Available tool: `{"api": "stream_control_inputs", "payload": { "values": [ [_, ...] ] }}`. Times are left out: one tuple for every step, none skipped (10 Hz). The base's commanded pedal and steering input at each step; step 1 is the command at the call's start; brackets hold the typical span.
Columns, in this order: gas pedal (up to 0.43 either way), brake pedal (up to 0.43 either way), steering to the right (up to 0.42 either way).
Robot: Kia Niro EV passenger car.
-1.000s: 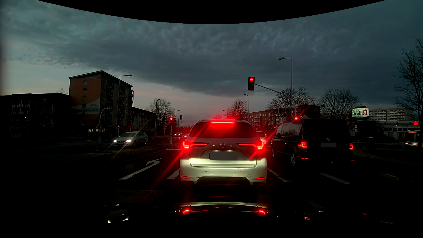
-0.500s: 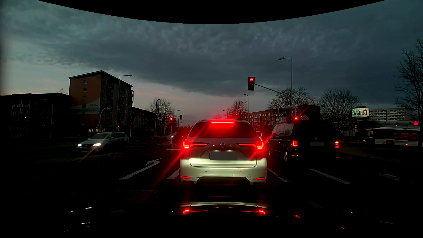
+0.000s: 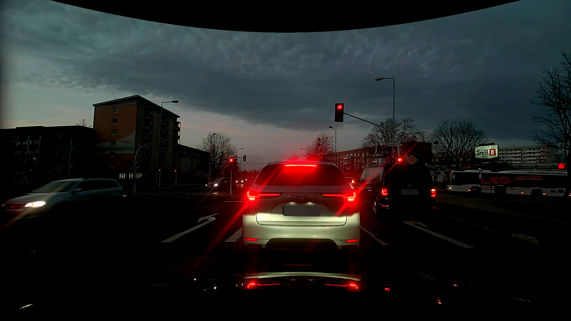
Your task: Follow the waypoints while adhering to traffic rules and regulations
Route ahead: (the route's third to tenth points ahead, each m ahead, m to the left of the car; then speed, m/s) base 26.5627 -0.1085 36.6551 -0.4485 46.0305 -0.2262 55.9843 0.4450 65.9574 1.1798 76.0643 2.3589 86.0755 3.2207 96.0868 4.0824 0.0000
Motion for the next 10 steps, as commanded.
{"api": "stream_control_inputs", "payload": {
  "values": [
    [0.0,0.341,-0.01],
    [0.0,0.341,-0.01],
    [0.0,0.341,-0.01],
    [0.0,0.341,-0.01],
    [0.0,0.335,-0.01],
    [0.0,0.335,-0.01],
    [0.0,0.341,-0.01],
    [0.0,0.341,-0.01],
    [0.0,0.341,-0.01],
    [0.0,0.341,-0.01]
  ]
}}
